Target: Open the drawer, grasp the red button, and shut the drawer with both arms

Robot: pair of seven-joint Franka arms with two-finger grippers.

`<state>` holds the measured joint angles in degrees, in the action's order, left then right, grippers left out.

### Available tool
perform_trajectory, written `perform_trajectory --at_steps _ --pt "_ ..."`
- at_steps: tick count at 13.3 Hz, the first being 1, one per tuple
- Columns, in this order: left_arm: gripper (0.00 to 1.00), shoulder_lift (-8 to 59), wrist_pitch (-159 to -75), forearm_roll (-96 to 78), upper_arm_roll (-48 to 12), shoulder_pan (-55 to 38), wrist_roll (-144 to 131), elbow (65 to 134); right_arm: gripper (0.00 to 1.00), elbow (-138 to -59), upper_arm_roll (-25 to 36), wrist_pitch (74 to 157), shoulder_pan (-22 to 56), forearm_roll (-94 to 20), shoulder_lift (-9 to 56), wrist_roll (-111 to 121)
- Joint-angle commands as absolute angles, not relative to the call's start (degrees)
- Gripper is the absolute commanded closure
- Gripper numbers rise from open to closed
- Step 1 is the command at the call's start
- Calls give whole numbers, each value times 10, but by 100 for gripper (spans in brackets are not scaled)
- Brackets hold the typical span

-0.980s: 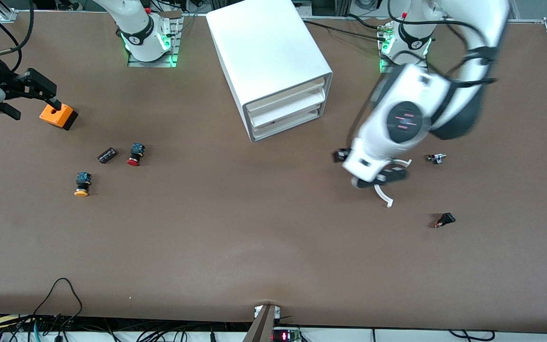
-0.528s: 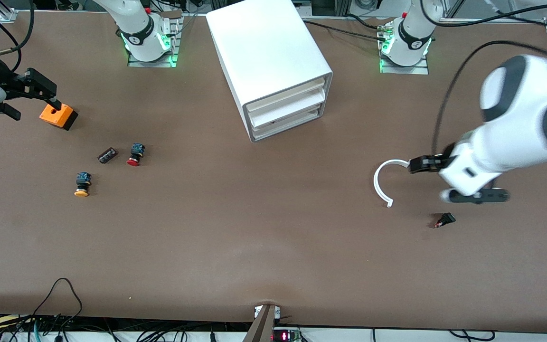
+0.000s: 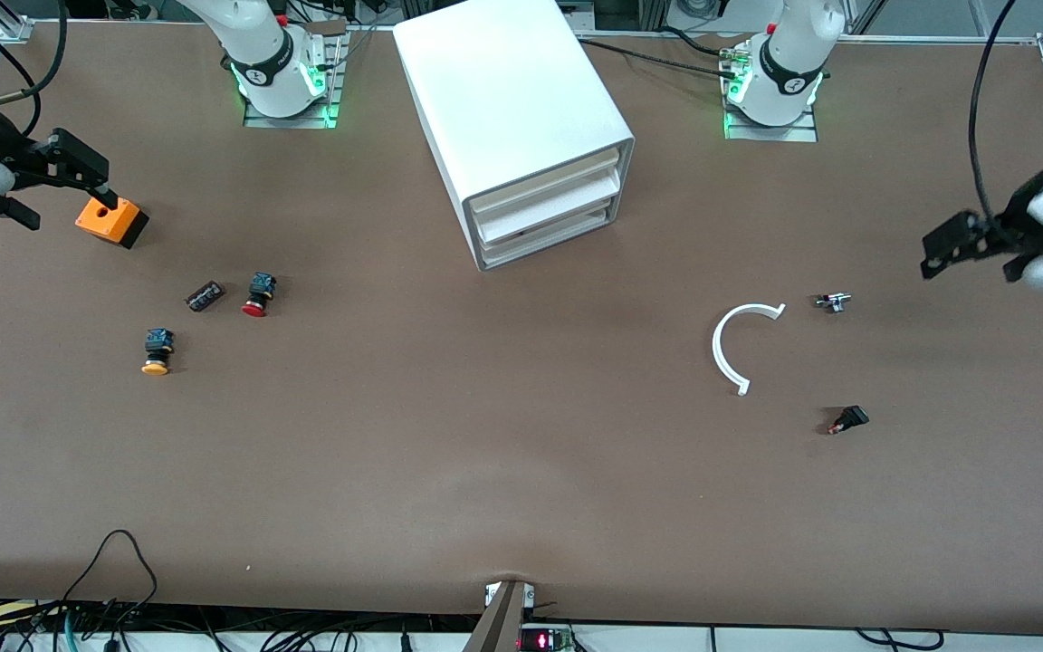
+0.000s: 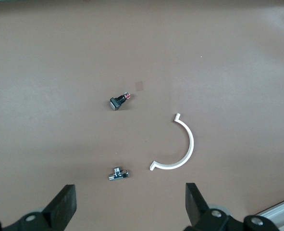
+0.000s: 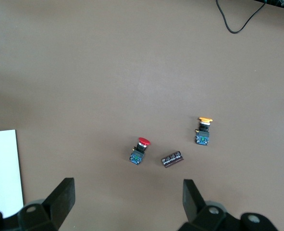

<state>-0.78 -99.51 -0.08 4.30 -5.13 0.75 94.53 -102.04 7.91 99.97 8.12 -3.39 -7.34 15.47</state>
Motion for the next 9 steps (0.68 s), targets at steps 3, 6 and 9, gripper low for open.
perform_trajectory --at_steps 3,6,9 --pt "0 -43 -996 6 47 -56 29 991 1 -1019 74 998 76 -37 -77 166" --pt "0 -29 -980 6 47 -56 29 970 1 -1019 74 997 76 -37 -77 166" --pt "0 -28 -965 6 48 -56 28 966 1 -1019 74 998 76 -37 -77 183"
